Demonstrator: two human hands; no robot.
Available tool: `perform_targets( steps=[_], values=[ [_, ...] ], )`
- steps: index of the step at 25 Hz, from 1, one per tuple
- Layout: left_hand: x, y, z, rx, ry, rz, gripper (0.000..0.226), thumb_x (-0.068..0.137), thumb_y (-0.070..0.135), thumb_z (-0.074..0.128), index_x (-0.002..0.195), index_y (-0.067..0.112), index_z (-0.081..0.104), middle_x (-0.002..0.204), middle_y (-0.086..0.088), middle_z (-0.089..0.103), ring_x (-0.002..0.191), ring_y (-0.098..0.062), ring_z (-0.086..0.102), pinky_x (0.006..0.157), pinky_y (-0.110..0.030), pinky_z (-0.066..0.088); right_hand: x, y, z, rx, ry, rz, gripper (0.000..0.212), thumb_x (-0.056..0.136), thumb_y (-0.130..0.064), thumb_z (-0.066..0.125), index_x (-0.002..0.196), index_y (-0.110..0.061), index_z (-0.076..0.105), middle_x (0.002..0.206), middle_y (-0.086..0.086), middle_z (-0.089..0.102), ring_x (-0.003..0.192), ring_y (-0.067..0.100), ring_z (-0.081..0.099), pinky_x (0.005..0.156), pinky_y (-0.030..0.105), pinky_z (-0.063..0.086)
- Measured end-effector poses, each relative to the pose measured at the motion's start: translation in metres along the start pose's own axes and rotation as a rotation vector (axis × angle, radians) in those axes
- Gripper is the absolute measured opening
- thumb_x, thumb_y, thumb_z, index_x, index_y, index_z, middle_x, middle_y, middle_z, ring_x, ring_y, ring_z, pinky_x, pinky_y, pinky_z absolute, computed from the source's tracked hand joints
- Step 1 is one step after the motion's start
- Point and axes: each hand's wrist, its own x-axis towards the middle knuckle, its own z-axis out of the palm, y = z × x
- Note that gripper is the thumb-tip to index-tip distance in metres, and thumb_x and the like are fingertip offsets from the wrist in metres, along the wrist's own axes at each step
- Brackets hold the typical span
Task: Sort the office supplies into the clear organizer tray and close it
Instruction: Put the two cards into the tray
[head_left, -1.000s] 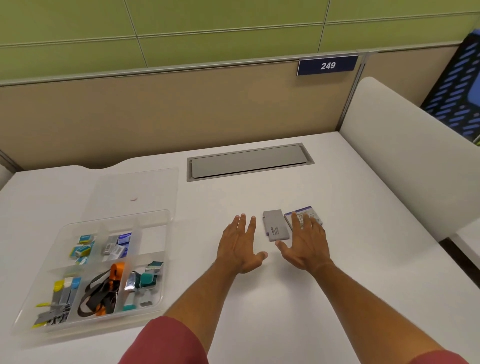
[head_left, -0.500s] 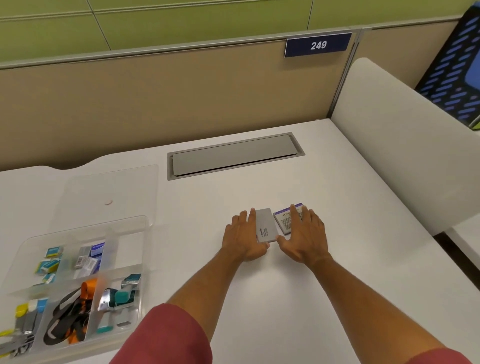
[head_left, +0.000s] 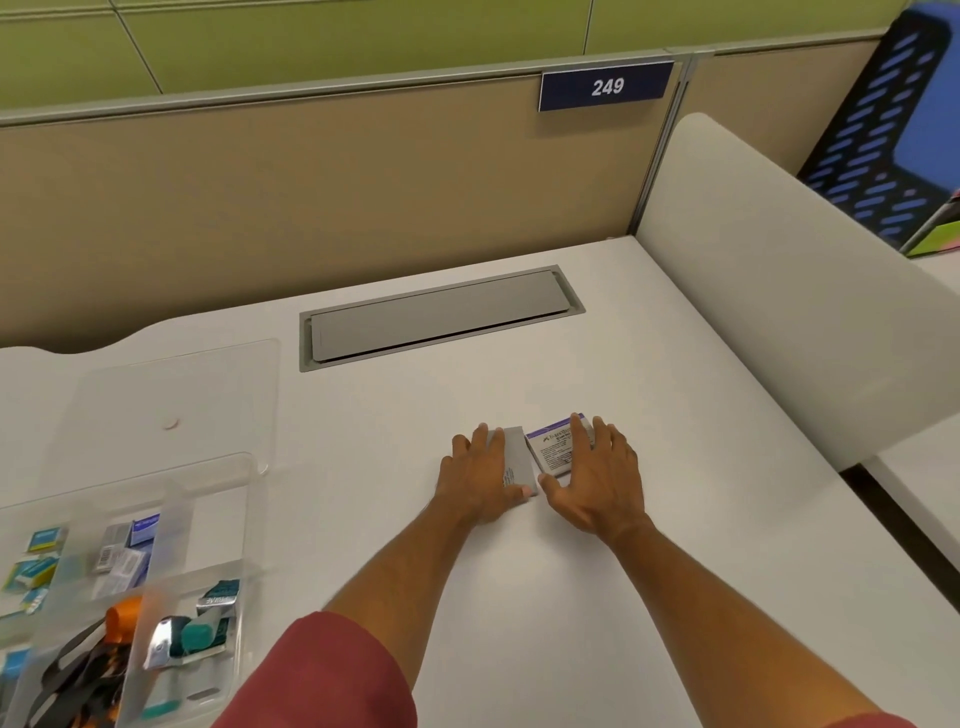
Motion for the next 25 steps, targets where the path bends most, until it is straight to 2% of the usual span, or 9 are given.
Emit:
perform_targets(
  steps=[3,5,11,14,17,19,22,25],
  values=[
    [0.0,-0.002,-0.003,-0.044,0.006,-0.021,0.093,0.073,0.062,0.066,0.143,0.015,0.026,0.138,-0.008,0.033,0.122,-0.029,0.032,0.096,-0.044,0.042,0.003,-0.002,0.001,0.011,-0.008,-0.004,0.094,0.08,-0.063,0.049,0.153,-0.017,0.011,0.157,0.015,0.021,0.145,0.034,0.018,0.118,0.045,0.02],
    [-0.002,-0.004,-0.004,-0.094,0.016,-0.053,0.093,0.068,0.061,0.071,0.138,0.016,0.031,0.13,-0.008,0.034,0.118,-0.028,0.034,0.095,-0.043,0.045,0.005,-0.003,0.001,0.014,-0.01,-0.007,0.093,0.08,-0.062,0.049,0.153,-0.017,0.011,0.158,0.015,0.021,0.145,0.035,0.018,0.118,0.046,0.019],
    [-0.004,-0.009,-0.008,-0.2,0.071,-0.129,0.099,0.056,0.054,0.085,0.131,0.016,0.034,0.122,-0.006,0.029,0.113,-0.025,0.041,0.092,-0.039,0.051,0.005,-0.006,0.001,0.015,-0.004,0.003,0.093,0.08,-0.061,0.05,0.153,-0.018,0.012,0.158,0.015,0.02,0.145,0.036,0.017,0.117,0.046,0.019],
    [-0.006,-0.012,-0.009,-0.278,0.134,-0.133,0.088,0.056,0.043,0.088,0.123,0.017,0.038,0.11,-0.001,0.024,0.101,-0.026,0.05,0.084,-0.035,0.053,0.005,-0.008,0.001,0.022,-0.006,0.006,0.092,0.08,-0.06,0.05,0.153,-0.019,0.011,0.158,0.016,0.019,0.145,0.037,0.017,0.117,0.046,0.02],
    [-0.007,-0.018,-0.01,-0.35,0.178,-0.136,0.077,0.061,0.033,0.088,0.121,0.022,0.041,0.106,0.002,0.023,0.093,-0.023,0.049,0.078,-0.03,0.051,0.005,-0.009,0.002,0.017,-0.008,0.012,0.092,0.08,-0.061,0.05,0.153,-0.018,0.011,0.158,0.016,0.019,0.145,0.037,0.018,0.116,0.046,0.021],
    [-0.01,-0.023,-0.012,-0.393,0.187,-0.112,0.069,0.064,0.027,0.085,0.118,0.026,0.043,0.106,0.001,0.032,0.092,-0.02,0.048,0.075,-0.027,0.05,0.007,-0.01,0.002,0.014,-0.005,0.018,0.093,0.08,-0.061,0.05,0.153,-0.017,0.012,0.157,0.017,0.02,0.144,0.036,0.02,0.116,0.047,0.024],
    [-0.014,-0.03,-0.017,-0.5,0.208,-0.072,0.054,0.069,0.017,0.078,0.112,0.029,0.047,0.101,-0.003,0.054,0.091,-0.024,0.058,0.073,-0.036,0.057,0.009,-0.012,0.003,0.02,-0.005,0.037,0.095,0.079,-0.063,0.052,0.152,-0.016,0.013,0.156,0.019,0.021,0.142,0.037,0.022,0.115,0.047,0.027],
    [-0.019,-0.034,-0.025,-0.654,0.284,-0.132,0.048,0.074,0.009,0.074,0.112,0.024,0.049,0.091,-0.002,0.06,0.083,-0.022,0.064,0.068,-0.033,0.06,0.012,-0.015,0.004,0.005,-0.028,0.064,0.101,0.078,-0.068,0.052,0.152,-0.014,0.011,0.154,0.021,0.022,0.141,0.038,0.024,0.113,0.046,0.028]
  ],
)
